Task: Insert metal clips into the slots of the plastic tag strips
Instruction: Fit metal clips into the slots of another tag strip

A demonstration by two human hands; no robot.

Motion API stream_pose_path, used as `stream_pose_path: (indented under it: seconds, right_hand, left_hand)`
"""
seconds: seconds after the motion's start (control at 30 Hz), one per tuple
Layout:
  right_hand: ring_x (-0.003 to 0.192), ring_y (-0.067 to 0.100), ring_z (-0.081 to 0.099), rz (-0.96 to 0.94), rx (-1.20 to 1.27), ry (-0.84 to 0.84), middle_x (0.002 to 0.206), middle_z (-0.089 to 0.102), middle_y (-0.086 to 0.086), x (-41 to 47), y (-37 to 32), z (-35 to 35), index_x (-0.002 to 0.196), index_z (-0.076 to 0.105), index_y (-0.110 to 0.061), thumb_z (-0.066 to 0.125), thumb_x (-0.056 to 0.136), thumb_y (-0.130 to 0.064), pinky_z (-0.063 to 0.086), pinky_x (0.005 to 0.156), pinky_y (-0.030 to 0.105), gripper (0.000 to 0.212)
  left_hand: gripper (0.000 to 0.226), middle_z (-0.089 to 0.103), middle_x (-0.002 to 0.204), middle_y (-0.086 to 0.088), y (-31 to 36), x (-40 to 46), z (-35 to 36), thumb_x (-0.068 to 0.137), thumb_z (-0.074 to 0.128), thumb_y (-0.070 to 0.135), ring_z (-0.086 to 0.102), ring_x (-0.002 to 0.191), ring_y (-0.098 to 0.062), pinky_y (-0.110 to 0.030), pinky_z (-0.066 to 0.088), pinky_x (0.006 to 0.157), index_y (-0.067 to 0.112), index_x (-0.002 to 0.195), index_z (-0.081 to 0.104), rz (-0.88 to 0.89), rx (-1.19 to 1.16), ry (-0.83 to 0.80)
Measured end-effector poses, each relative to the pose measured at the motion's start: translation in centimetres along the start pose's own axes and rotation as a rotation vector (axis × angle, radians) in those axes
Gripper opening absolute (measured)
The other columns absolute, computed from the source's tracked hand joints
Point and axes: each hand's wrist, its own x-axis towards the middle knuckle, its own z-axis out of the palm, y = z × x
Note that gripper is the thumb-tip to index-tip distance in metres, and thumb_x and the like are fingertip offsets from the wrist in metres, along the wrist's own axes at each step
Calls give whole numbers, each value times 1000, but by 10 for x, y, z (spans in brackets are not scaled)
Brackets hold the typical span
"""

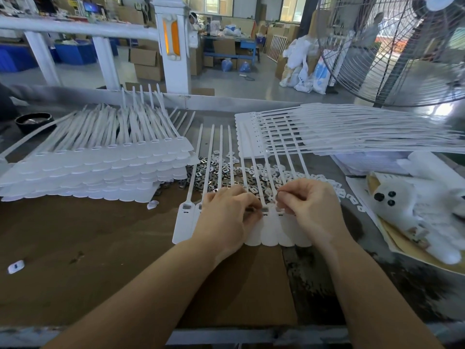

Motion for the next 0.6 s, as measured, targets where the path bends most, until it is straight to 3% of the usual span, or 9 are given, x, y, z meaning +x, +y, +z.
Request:
stream_pose_path:
  seconds: [0.3,0.6]
  right_hand:
    - [67,-3,53,37,-334,-106,70,59,-14,5,-4,-10,81,73,-17,70,82,-15,37,55,7,4]
    - [76,5,56,58,-436,-214,81,64,-4,11,-6,-9,82,76,-14,70,82,-14,39,63,17,6]
  left_hand:
    - [18,42,95,20,0,1,1,91,54,39,44,108,-9,-25,16,86,36,105,64,-8,-18,6]
    - [18,43,97,20,-1,0,1,91,53,40,43,109,-9,-25,16,87,38,106,63,0,-13,2]
